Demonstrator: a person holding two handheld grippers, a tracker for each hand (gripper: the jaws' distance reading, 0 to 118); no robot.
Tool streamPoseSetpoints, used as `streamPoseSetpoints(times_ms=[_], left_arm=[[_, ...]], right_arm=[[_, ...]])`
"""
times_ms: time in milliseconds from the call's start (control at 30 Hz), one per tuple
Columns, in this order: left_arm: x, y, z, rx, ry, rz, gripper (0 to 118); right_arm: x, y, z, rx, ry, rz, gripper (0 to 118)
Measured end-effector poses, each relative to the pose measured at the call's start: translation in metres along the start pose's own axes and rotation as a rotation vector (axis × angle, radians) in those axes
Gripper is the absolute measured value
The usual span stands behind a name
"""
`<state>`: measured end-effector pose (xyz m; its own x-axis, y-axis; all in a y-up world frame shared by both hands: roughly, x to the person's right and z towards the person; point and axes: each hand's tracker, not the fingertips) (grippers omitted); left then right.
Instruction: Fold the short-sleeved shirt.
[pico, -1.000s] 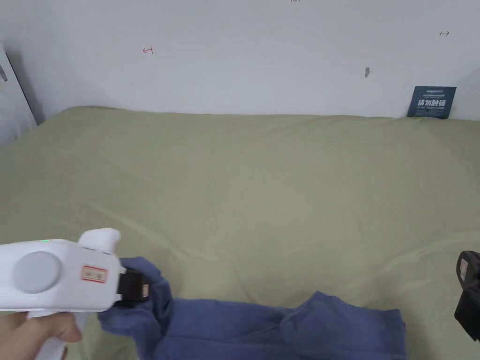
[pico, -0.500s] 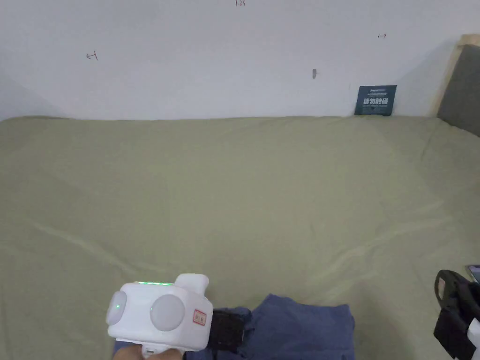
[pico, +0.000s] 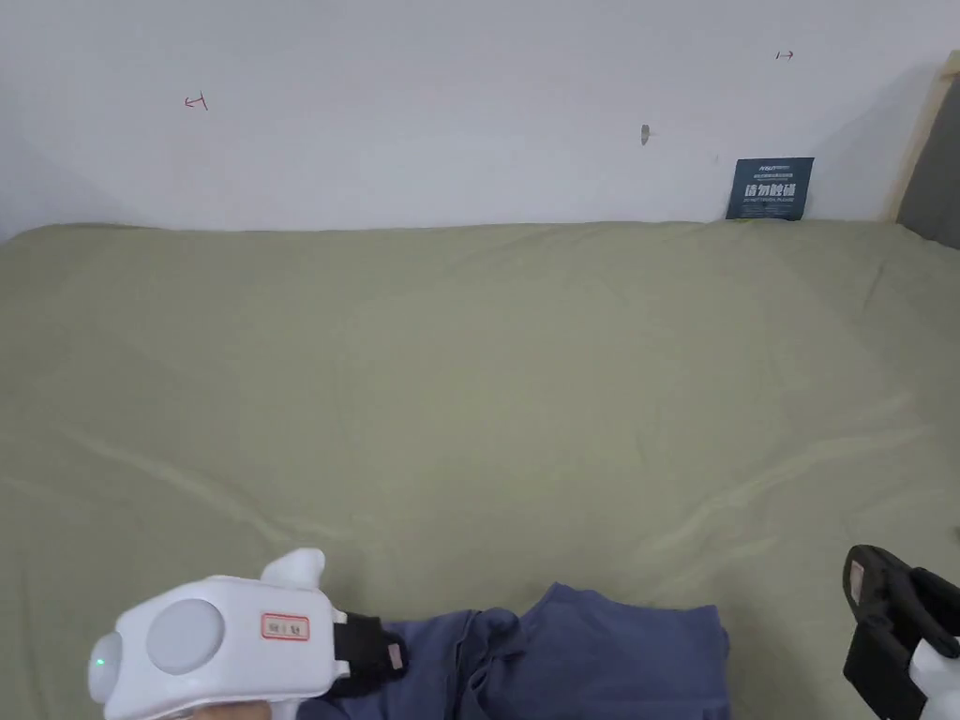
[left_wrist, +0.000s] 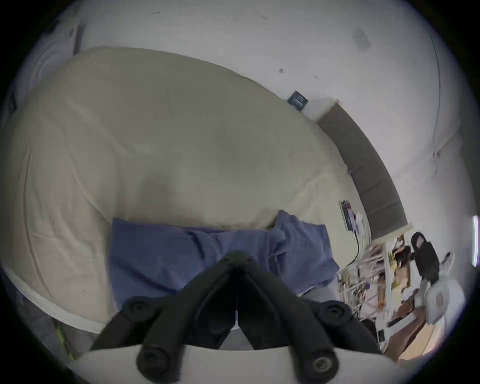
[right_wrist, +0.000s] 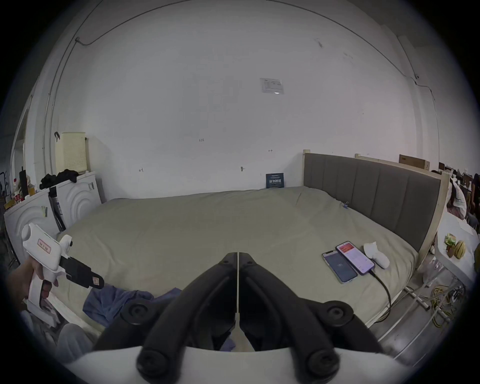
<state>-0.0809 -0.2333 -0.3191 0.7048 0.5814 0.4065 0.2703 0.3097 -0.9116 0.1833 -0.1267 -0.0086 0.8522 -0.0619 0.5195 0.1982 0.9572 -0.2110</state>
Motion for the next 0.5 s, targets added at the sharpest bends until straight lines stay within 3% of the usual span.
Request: streamPoseSetpoints(times_ms=[100,200,300,400,500], left_arm=[[0.007,-0.012,-0.045,-0.089,-0.137,0.054,0],[0.009,-0.022,-0.074,-0.092,-0.057,0.021,0],[0.007,-0.014,-0.051,-0.087,-0.086,0.052,0],[0.010,-0.009,0.000,-0.013,-0.020,-0.072,0],[-0.012,-0.005,0.058,0.072,-0.027,-0.059,0]], right_arm=[[0.001,0.000,0.001,-0.006,0.000,0.001,4],[0.002,-0.001,0.000,-0.019,-0.005,-0.004,4],[0.001,0.000,-0.001,-0.022,0.000,-0.011,4],[-0.005,0.000,-0.006,-0.023,0.014,-0.010,4],[-0.014,-0.001,-0.008,-0.012,0.048,-0.011,4]])
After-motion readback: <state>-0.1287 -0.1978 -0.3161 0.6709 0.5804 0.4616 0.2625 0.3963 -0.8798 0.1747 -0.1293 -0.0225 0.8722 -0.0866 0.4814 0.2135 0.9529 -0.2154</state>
